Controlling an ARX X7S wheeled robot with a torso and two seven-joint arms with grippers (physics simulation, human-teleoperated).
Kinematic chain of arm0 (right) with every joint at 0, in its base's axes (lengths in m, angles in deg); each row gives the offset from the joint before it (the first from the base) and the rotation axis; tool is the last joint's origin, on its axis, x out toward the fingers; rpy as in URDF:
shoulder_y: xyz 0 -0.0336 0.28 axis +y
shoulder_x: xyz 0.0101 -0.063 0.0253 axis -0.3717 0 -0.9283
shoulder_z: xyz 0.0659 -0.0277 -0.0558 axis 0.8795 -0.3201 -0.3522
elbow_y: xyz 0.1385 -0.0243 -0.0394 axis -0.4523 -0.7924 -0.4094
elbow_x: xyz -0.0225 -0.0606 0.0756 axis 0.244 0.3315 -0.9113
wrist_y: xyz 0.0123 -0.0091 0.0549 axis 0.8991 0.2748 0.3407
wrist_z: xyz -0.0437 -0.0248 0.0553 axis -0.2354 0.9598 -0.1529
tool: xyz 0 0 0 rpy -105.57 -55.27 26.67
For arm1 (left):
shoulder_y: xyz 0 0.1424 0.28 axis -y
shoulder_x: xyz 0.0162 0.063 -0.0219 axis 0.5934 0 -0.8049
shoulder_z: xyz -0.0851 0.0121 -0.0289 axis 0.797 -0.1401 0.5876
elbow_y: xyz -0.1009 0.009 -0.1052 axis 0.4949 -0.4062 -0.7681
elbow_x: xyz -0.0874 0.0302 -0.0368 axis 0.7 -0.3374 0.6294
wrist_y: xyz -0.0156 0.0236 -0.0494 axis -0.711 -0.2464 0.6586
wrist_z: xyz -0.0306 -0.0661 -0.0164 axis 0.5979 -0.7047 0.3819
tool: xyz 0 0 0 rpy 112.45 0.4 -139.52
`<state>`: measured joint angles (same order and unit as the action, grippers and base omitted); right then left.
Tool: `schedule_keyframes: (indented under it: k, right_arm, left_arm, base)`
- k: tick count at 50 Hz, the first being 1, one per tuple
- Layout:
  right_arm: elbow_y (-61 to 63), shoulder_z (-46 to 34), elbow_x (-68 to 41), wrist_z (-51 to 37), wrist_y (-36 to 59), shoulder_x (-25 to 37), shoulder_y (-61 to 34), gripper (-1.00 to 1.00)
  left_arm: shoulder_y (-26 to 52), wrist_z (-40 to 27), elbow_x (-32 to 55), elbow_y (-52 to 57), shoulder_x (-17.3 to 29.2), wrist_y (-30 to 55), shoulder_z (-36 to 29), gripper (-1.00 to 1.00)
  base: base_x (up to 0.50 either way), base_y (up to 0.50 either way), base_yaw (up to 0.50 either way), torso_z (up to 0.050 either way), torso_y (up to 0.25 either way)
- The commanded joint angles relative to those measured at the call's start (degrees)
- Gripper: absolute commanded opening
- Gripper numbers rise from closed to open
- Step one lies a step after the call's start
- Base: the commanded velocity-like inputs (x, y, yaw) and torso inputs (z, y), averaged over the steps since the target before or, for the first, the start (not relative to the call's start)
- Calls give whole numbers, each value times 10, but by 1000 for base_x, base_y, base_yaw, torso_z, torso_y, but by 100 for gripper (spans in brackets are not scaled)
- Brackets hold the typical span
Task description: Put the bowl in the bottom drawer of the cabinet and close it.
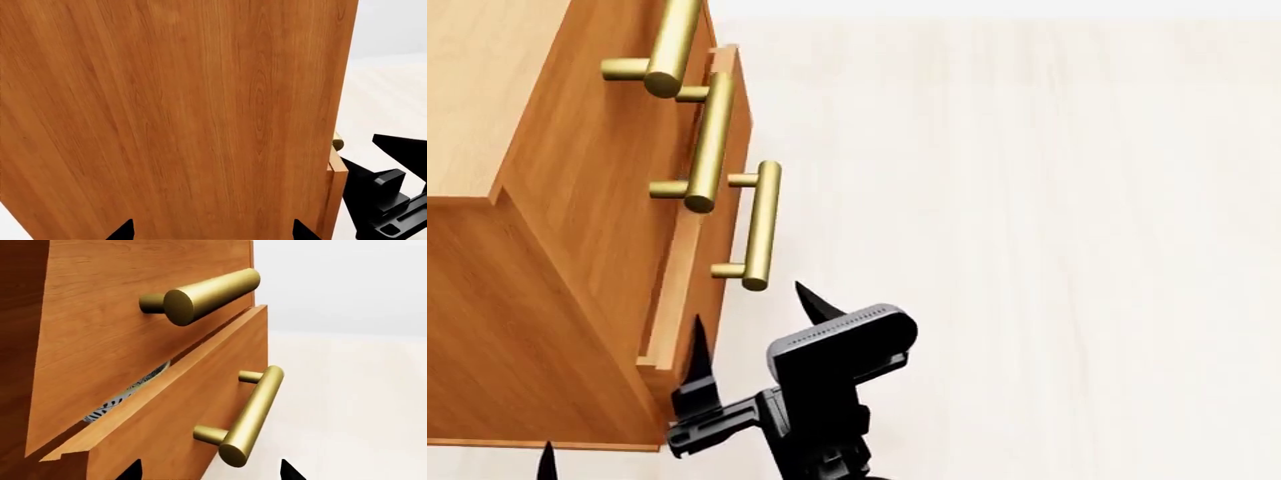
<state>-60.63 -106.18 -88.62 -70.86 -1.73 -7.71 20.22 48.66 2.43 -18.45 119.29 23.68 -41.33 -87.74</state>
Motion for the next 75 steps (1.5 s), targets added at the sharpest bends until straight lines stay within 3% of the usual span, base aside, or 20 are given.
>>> schedule_keyframes:
  k: [1,62,75]
  right_arm:
    - [-1,0,21,40,5,-23,-5,100]
    - [-63,-6,20,88,3,-86,-22,100]
    - [28,9,14,10,11,-18,-3,100]
  left_arm:
    - [-2,21,4,2,-11,-10,18,100]
    - [-3,14,12,7,-4,-12,22,100]
    - [1,17,8,-3,-7,-15,14,100]
  base:
    - [0,0,0,0,0]
    - [3,2,3,0,0]
    - [3,4,5,0,0]
